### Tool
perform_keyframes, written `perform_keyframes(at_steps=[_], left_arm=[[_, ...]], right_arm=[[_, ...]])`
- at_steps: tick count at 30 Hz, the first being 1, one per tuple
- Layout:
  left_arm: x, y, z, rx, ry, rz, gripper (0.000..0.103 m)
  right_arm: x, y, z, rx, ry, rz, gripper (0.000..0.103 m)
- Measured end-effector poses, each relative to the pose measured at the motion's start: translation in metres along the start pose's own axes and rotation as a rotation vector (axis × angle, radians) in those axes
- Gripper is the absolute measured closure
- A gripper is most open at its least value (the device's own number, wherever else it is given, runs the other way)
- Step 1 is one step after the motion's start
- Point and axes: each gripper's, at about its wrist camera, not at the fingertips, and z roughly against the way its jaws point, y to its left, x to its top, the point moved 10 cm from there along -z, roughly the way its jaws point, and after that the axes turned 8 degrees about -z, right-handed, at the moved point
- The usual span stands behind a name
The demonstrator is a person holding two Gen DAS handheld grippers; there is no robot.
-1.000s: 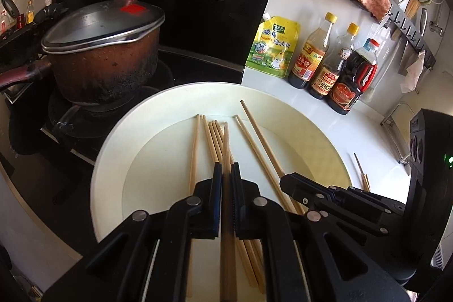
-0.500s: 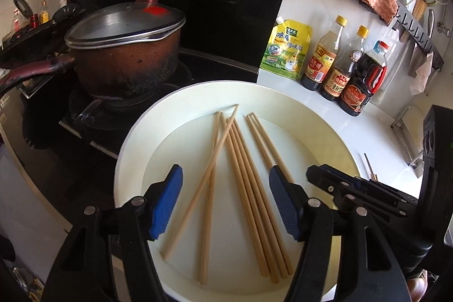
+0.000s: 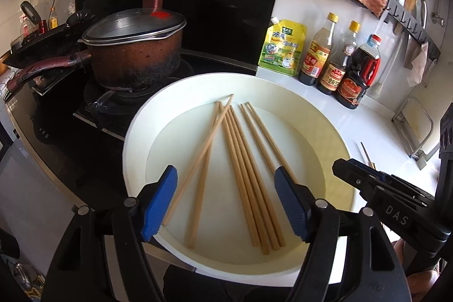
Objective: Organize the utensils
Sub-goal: 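Move both open grippers back to the remaining chopsticks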
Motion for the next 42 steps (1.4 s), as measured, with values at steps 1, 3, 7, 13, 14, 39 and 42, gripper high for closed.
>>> perform_keyframes(at_steps=[1, 3, 7, 13, 14, 39, 42], left_arm=[[-0.001, -0.005, 0.001, -0.005, 0.002, -0.005, 0.03], [-0.003, -0.014, 0.003, -0.019, 0.012, -0.013, 0.03], [-0.008, -0.033, 0.006, -0.034, 0.021, -0.027, 0.03], [-0.015, -0.069, 0.011, -0.063, 0.027, -0.072, 0.03], [-0.016, -0.075, 0.012, -0.067, 0.028, -0.078, 0.03], [-0.058, -0.215, -0.011, -0.171, 0.087, -0.257, 0.026], [-0.059, -0.217, -0.016, -0.169, 0.097, -0.259, 0.026]], right_arm=[[-0.001, -0.003, 0.004, 0.001, -0.006, -0.004, 0.072], [-0.002, -0.009, 0.013, 0.001, -0.016, -0.012, 0.07], [-0.005, -0.024, 0.026, -0.01, -0.03, -0.019, 0.07], [-0.013, -0.05, 0.046, -0.041, -0.046, -0.023, 0.068], [-0.013, -0.056, 0.051, -0.048, -0.051, -0.025, 0.068], [-0.043, -0.235, 0.062, -0.273, -0.008, -0.145, 0.058], [-0.045, -0.232, 0.051, -0.273, 0.01, -0.123, 0.058]])
